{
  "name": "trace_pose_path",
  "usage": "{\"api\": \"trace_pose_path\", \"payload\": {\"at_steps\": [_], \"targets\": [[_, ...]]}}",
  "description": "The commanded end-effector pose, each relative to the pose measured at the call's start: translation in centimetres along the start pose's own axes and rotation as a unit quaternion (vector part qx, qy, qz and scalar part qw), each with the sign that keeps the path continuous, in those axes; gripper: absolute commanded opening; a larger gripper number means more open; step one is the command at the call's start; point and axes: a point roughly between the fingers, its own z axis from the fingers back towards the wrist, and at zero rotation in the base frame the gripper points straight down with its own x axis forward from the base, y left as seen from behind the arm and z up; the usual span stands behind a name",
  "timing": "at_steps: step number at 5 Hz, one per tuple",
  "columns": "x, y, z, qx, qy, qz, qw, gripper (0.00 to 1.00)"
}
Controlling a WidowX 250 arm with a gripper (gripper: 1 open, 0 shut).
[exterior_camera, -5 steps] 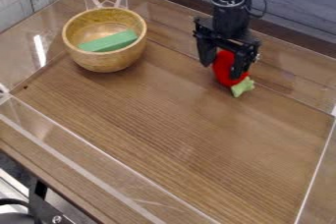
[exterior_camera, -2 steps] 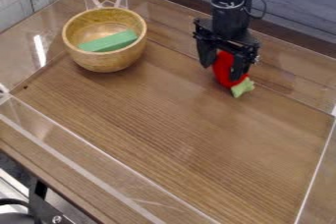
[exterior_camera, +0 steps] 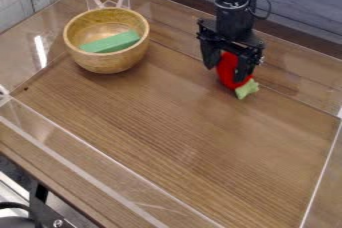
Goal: Move the red object to the left side of the table
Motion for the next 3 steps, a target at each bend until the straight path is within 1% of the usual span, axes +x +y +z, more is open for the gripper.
{"api": "trace_pose_path", "payload": {"at_steps": [1, 3], "targets": [[0.59, -0.56, 0.84, 0.002, -0.016, -0.017, 0.9997, 1.0], [0.51, -0.66, 0.6, 0.001, -0.015, -0.022, 0.9996, 1.0]]}}
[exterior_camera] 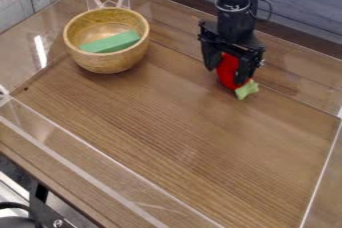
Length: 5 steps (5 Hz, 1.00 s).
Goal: Move the red object to the left side of the table
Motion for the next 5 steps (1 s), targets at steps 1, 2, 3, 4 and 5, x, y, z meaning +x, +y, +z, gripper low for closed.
{"api": "trace_pose_path", "payload": {"at_steps": [1, 2, 3, 4, 5], "targets": [[0.6, -0.5, 0.8, 0.002, -0.015, -0.015, 0.9998, 1.0], [0.5, -0.4, 1.0, 0.002, -0.018, -0.014, 0.9997, 0.0], [0.5, -0.2, 3.4, 0.009, -0.042, -0.005, 0.9991, 0.0], [0.2, 0.1, 6.1, 0.02, -0.068, 0.009, 0.9975, 0.0], [-0.7, 1.1, 8.0, 0.027, -0.08, 0.035, 0.9958, 0.0]]}}
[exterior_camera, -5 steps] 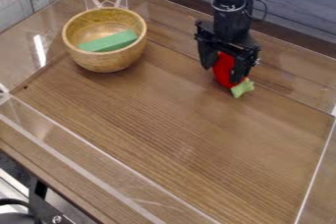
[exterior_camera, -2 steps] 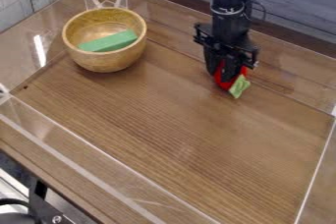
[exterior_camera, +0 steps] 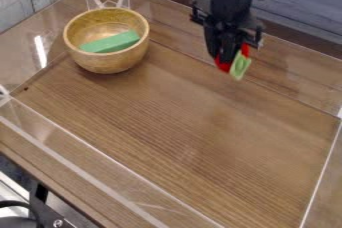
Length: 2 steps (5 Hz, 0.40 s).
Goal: Move the red object to the left side of the table
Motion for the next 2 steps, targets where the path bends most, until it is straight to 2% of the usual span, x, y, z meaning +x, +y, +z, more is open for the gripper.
{"api": "trace_pose_path", "payload": {"at_steps": [1, 2], "targets": [[0.14, 0.69, 2.51, 0.01, -0.029, 0.022, 0.9993, 0.0], [-0.62, 1.16, 2.9, 0.017, -0.027, 0.046, 0.9984, 0.0]]}}
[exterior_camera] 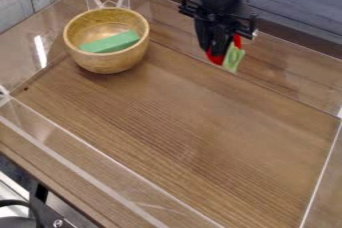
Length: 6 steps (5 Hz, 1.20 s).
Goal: Move the red object to the left side of the table
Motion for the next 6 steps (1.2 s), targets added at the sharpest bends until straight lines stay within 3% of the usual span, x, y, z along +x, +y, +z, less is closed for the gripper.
{"api": "trace_pose_path", "payload": {"at_steps": [1, 6], "targets": [[-0.1, 0.6, 2.4, 0.01, -0.029, 0.024, 0.9992, 0.0], [-2.9, 2.4, 3.1, 0.032, -0.017, 0.099, 0.9944, 0.0]]}}
